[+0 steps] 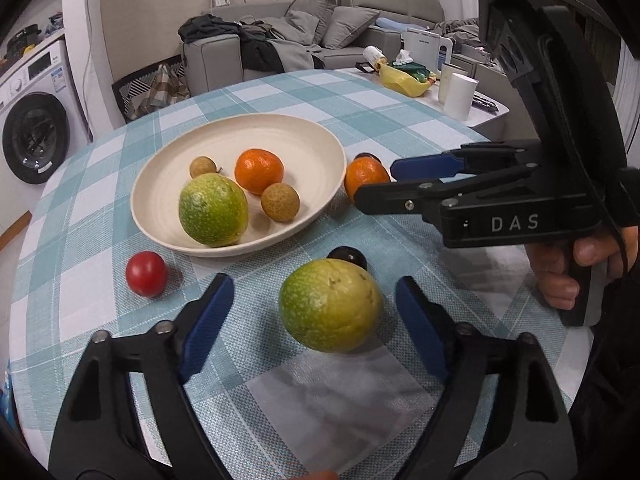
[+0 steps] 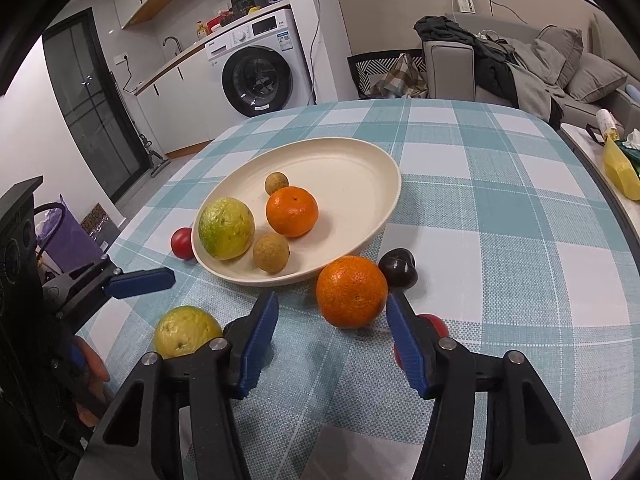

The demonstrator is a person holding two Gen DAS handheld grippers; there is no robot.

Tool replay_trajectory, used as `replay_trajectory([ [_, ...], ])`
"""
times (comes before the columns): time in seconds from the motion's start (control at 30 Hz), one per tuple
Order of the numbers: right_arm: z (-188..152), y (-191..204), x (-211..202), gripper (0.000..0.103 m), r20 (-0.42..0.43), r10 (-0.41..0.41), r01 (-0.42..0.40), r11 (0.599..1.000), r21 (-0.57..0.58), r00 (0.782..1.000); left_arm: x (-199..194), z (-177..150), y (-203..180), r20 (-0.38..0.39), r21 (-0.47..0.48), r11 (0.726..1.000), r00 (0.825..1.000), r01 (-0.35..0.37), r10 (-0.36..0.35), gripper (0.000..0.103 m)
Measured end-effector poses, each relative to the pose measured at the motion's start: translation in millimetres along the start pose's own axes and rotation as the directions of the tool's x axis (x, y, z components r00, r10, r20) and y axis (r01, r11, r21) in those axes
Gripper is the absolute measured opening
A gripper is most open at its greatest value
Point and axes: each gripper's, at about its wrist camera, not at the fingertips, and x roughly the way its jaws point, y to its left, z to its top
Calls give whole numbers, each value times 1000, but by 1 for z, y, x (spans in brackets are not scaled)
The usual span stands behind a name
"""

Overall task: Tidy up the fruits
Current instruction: 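Close the left gripper around the yellow-green citrus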

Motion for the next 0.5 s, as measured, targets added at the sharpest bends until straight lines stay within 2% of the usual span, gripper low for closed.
replay_trajectory([
  [0.13,0,-1,0,59,0,0,0,1000,-4,1000,2,-1,1,-8,-3,1000,1000,31,-31,50],
  [0.4,1,-1,0,61,-6,8,-8,1000,-1,1000,-5,-1,12,27,-57,997,999,42,-41,49],
  [0.5,2,1,-1,69,-4,13,-13,1000,-11,1000,-9,0,19,48,-80,996,998,41,-37,47],
])
